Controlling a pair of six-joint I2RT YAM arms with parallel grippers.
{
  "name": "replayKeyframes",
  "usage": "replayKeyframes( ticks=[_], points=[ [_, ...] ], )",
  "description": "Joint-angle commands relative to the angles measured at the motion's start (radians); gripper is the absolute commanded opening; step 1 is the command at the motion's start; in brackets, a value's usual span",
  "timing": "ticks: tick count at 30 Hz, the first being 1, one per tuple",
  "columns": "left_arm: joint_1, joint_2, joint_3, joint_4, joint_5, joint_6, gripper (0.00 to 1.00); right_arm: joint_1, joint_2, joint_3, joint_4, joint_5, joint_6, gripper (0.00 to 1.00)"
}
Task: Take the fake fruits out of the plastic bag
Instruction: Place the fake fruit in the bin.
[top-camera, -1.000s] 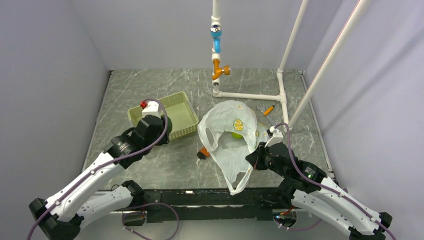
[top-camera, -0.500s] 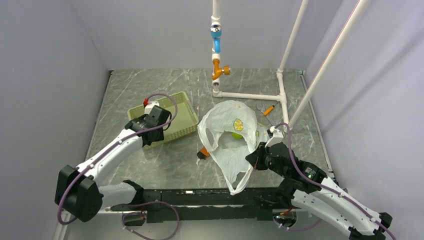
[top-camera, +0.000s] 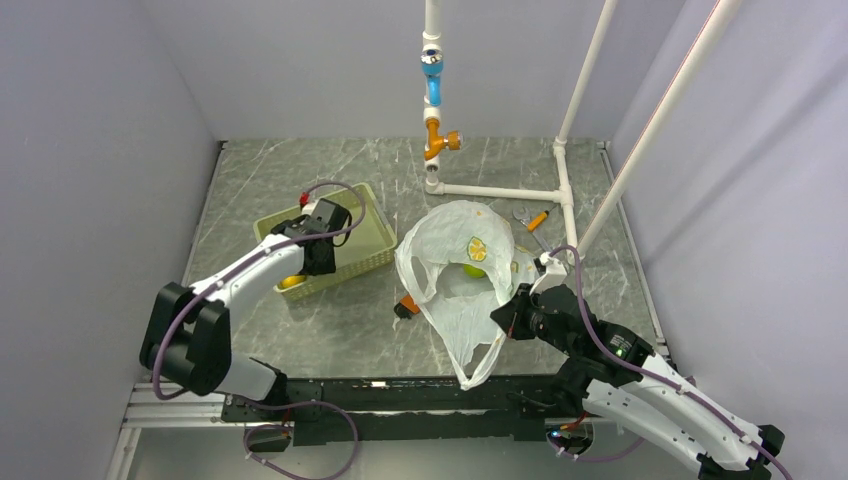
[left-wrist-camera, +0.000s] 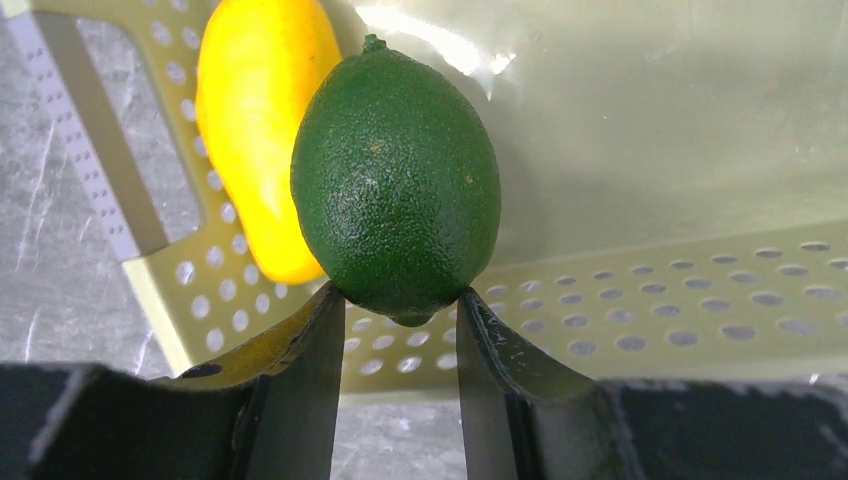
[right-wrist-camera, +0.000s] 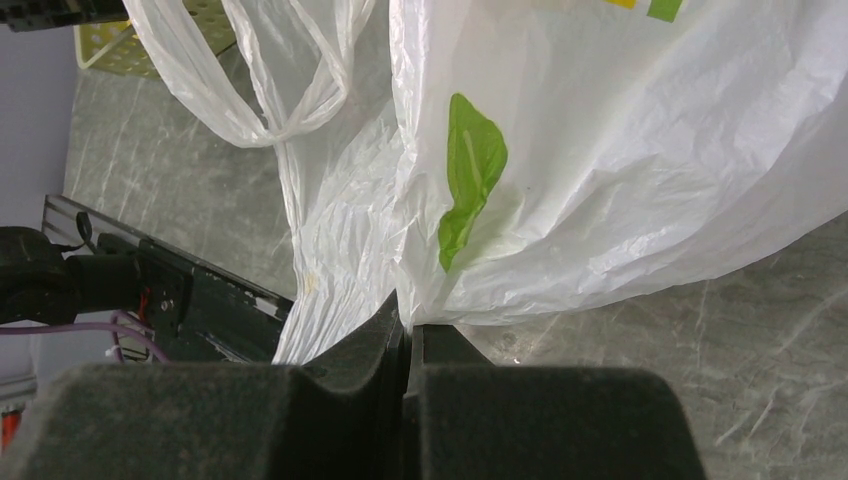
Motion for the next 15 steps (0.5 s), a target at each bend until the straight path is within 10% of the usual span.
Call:
replayKeyframes(
  ticks=[1,15],
  points=[
    [0.007,0.061,0.036,-0.01,0.05,0.015,0.31,0.001,0.002,0.008,0.051,0.005,-0.01,0.0],
    [0.013,-0.009,0.028,-0.058,0.082,0.002,0.69,0.002,0.033,0.023,0.057,0.005,-0.032,0.0]
  ],
)
